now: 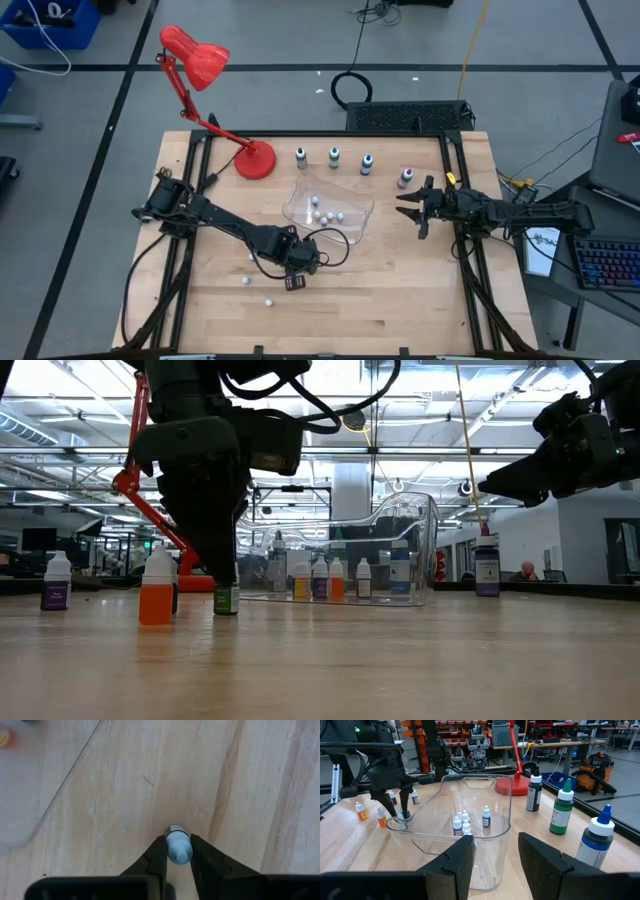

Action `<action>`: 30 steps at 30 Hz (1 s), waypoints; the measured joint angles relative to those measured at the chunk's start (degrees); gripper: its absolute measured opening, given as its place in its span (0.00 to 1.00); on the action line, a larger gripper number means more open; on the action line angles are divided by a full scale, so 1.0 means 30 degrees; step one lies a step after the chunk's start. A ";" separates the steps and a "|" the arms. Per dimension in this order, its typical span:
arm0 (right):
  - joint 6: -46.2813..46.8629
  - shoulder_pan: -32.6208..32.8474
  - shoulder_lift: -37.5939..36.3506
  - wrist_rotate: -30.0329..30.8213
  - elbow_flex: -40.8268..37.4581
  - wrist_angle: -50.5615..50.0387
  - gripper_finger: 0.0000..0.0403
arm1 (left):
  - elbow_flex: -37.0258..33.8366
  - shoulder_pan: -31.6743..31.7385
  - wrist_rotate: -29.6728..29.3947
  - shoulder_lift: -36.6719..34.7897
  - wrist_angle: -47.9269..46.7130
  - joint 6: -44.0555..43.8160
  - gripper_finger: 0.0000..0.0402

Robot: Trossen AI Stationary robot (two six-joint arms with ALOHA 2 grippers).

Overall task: Pick & Place food coloring
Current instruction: Put the small green food coloring bottle in the transparent bin

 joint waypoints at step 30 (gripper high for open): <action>0.0000 -0.0001 -0.0003 -0.0003 0.0000 -0.0003 0.36 | 1.4870 0.6635 -0.1523 0.1565 -0.9512 0.9513 0.15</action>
